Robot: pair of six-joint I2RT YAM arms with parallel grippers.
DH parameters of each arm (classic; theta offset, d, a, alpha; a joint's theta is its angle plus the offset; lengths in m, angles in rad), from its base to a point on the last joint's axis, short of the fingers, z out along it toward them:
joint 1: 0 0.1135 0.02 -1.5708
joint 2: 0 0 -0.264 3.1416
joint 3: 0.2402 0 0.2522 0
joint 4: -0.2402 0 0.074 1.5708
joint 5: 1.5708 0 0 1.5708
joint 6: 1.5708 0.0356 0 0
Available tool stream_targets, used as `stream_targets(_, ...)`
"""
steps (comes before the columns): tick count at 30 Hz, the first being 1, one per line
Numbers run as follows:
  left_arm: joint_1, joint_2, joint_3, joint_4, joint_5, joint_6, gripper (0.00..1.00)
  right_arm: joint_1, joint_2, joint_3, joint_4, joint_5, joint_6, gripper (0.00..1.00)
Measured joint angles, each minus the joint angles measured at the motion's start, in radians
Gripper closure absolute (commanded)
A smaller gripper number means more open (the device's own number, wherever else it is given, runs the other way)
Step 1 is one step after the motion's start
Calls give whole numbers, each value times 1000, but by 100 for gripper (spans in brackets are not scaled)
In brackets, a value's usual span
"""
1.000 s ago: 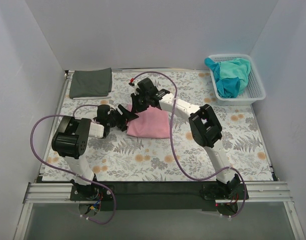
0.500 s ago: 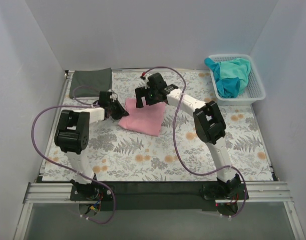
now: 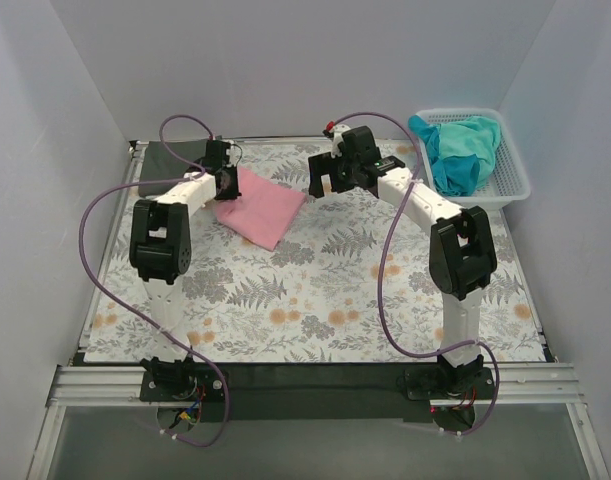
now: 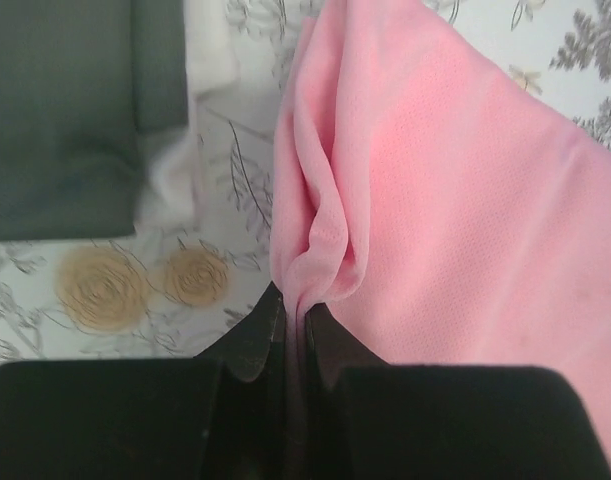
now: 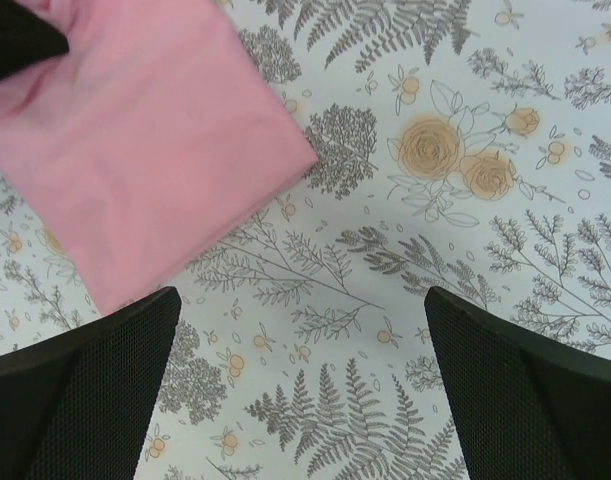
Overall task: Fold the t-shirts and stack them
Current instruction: Neatly place the folded tshirt to the corner
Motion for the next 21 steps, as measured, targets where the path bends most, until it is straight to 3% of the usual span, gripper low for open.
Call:
stream_targets(9, 1, 98, 281, -35, -69, 108, 96, 0, -7, -39, -11, -16, -39, 2)
stream_targets(21, 11, 141, 437, -20, -113, 170, 93, -5, -7, -43, -27, -36, -65, 2)
